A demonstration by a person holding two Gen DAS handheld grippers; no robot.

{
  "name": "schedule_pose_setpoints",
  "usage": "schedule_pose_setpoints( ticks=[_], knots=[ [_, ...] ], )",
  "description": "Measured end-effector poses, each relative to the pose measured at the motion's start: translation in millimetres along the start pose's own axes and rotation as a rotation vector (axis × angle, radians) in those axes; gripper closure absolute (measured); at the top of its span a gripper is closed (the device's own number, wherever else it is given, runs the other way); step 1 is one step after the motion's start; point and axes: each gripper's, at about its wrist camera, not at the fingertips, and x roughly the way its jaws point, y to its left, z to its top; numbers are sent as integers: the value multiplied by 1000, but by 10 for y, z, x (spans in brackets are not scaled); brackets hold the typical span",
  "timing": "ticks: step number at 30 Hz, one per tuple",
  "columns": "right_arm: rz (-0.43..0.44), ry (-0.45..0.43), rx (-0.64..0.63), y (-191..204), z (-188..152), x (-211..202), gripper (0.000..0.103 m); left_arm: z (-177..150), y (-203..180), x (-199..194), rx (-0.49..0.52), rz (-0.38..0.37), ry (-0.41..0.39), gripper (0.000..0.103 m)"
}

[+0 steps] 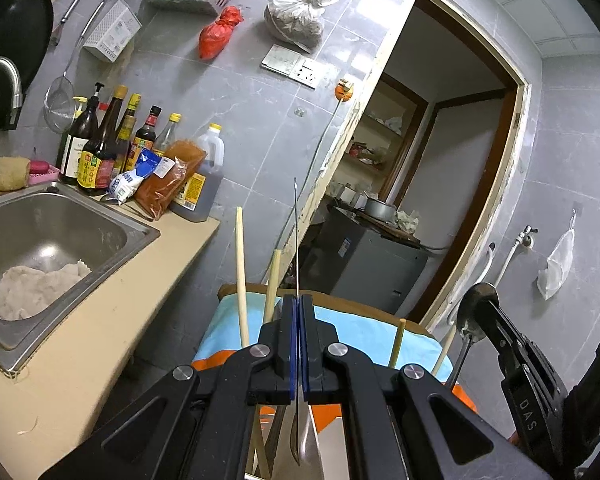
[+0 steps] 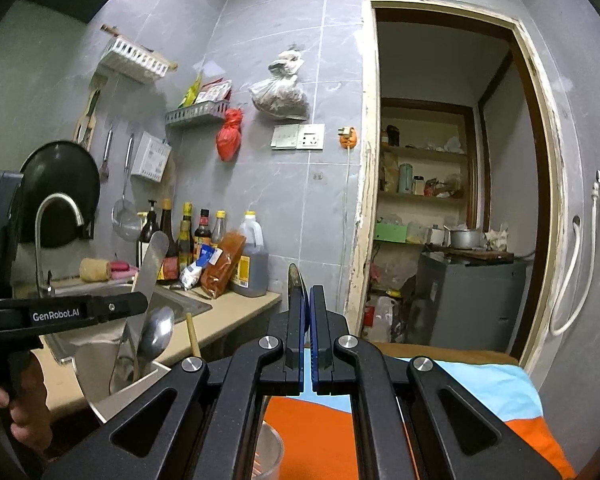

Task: Organize utensils
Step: 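Lift the knife and spoon and carry them over the white basket, then open both tools to drop the knife and spoon into the basket, then move both tools back to the gold spoon and fork on the cloth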

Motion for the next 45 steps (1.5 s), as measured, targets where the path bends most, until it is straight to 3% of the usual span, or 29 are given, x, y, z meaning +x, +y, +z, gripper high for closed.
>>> schedule_pose_setpoints(
  ticks=[20,29,31,33,34,35,38,41,42,44,45],
  knots=[
    [44,83,36,-31,-41,-57,100,-31,-4,-88,38,-13,48,101],
    [60,125,102,-129,-39,-122,99,30,-119,-162,89,-3,82,96],
    [60,129,125,-175,-9,-159,97,53,-142,-184,90,4,82,90],
    [64,124,152,-234,36,-215,81,83,-182,-233,87,7,77,72],
    [69,117,169,-267,63,-250,65,107,-206,-272,80,8,68,67],
    [71,111,179,-292,90,-277,59,126,-221,-302,73,10,60,58],
    [65,113,197,-376,194,-352,59,217,-312,-397,61,30,51,52],
    [45,101,219,-506,309,-460,57,296,-428,-487,71,47,36,38],
    [37,96,223,-545,345,-494,54,324,-474,-525,71,52,25,31],
    [20,76,231,-651,418,-598,37,368,-583,-602,73,62,2,23],
    [10,67,231,-708,453,-657,34,384,-625,-619,75,65,-5,19]
  ],
)
